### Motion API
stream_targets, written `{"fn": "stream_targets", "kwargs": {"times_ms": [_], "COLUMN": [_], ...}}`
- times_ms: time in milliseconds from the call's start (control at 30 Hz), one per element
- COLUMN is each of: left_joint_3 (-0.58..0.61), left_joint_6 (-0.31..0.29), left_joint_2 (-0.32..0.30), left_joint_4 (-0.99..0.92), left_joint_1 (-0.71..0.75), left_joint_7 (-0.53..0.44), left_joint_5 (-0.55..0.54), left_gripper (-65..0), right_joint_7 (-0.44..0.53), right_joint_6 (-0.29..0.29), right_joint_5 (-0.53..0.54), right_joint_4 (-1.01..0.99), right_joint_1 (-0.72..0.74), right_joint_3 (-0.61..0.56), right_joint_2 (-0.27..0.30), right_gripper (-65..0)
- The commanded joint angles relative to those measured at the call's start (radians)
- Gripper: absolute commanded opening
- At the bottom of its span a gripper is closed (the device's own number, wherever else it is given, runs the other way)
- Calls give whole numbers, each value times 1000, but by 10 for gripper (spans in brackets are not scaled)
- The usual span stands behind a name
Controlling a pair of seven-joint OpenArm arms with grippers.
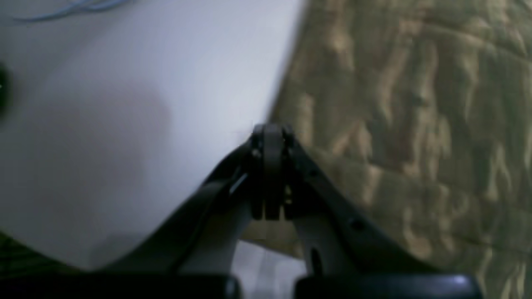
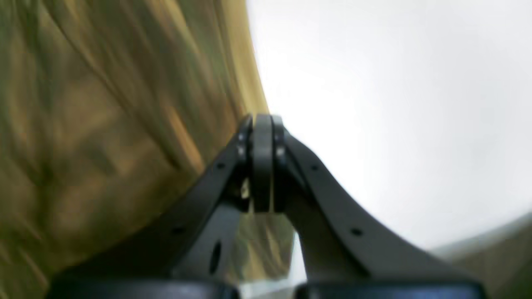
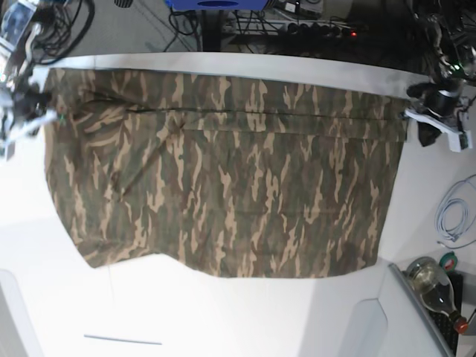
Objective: Layout the t-shirt on the table in an organized manner, then fold the t-shirt properly
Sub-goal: 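Release and move both grippers to the shirt's side edges midway along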
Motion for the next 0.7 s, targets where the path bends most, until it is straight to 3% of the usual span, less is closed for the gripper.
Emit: {"fn": "stream_targets", "kwargs": {"times_ms": [0, 100, 200, 333, 500, 567, 667], "left_joint_3": [-23, -29, 43, 100, 109, 109, 109], "left_joint_6": [-5, -5, -5, -7, -7, -7, -7], "left_joint_2": [-22, -79, -142, -162, -176, -176, -176], "left_joint_4": [20, -65, -183, -298, -404, -431, -467], "left_joint_1": [-50, -159, -248, -334, -363, -368, -378], "left_joint_7": [-15, 31, 25, 25, -29, -49, -52], "left_joint_5": [-9, 20, 100, 164, 174, 174, 175], "left_gripper": [-650, -650, -650, -650, -650, -650, -650], "right_joint_7": [29, 34, 36, 128, 318, 358, 413], "right_joint_6": [-2, 55, 80, 78, 77, 77, 77], "right_joint_5": [5, 3, 2, 2, -1, -1, -1], "right_joint_4": [-9, -170, -439, -754, -942, -1021, -1096], "right_joint_1": [52, 219, 392, 553, 603, 615, 626], "right_joint_3": [3, -23, -40, -37, -38, -38, -40], "right_joint_2": [29, 81, 142, 219, 240, 260, 263], "right_gripper": [-647, -645, -578, -408, -138, -116, -153]}}
